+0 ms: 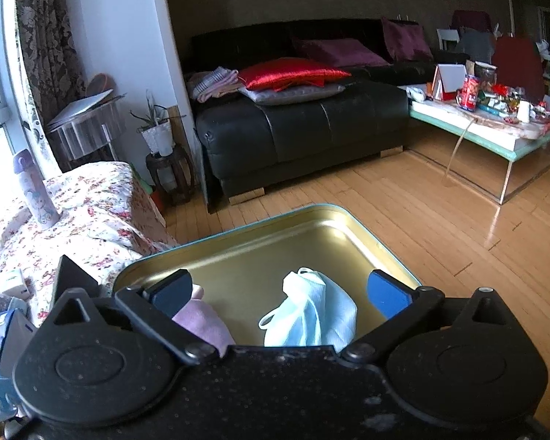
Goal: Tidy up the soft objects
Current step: 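Move the right tool to the orange-white cloth bundle and grasp it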
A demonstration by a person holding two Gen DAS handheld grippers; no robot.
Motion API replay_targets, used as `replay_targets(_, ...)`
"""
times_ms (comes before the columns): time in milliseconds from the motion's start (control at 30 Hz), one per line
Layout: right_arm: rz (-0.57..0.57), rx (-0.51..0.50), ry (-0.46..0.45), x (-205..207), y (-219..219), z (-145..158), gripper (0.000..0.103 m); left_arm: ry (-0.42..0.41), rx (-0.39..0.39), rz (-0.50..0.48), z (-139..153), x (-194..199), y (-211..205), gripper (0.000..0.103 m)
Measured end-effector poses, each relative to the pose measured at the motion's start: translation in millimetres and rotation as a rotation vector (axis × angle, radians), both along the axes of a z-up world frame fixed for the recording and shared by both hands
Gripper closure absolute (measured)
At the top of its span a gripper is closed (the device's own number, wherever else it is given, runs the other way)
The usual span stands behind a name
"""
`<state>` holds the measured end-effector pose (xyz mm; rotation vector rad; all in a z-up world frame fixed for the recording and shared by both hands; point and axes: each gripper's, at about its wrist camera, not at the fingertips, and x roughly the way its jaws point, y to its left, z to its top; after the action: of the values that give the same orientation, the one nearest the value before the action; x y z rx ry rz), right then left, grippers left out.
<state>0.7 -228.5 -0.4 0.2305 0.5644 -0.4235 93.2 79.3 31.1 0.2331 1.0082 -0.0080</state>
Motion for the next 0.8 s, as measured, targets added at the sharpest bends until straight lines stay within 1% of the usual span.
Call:
replay_targets(167, 0.012, 0.004, -0.024, -5, 6, 3, 0.000, -0.019, 0.007, 0.051, -3, 0, 43, 0.016)
replay_targets(300, 0.040, -0.009, -0.004, -6, 18, 1, 0.000, -0.016, -0.013, 0.080, -10, 2, 73, 0.016)
replay_targets(400, 0.085, -0.048, 0.013, -11, 39, -3, 0.000, -0.016, -0.033, 0.097, -15, 4, 90, 0.016)
replay_targets(467, 0.121, -0.072, 0.001, -18, 54, -6, 0.000, -0.019, -0.041, 0.104, -17, 6, 99, 0.016)
replay_targets(533, 0.175, -0.096, -0.012, -27, 73, -11, 0.000, -0.027, -0.049, 0.111, -17, 7, 107, 0.016)
replay_targets(600, 0.247, -0.119, 0.018, -31, 94, -12, 0.000, -0.032, -0.083, 0.114, -16, 9, 117, 0.015)
replay_targets(700, 0.351, -0.094, 0.037, -36, 121, -12, 0.000, -0.049, -0.129, 0.136, -15, 12, 129, 0.015)
replay_targets(800, 0.468, -0.079, 0.071, -39, 153, -17, 0.000, -0.041, -0.188, 0.164, -19, 14, 140, 0.015)
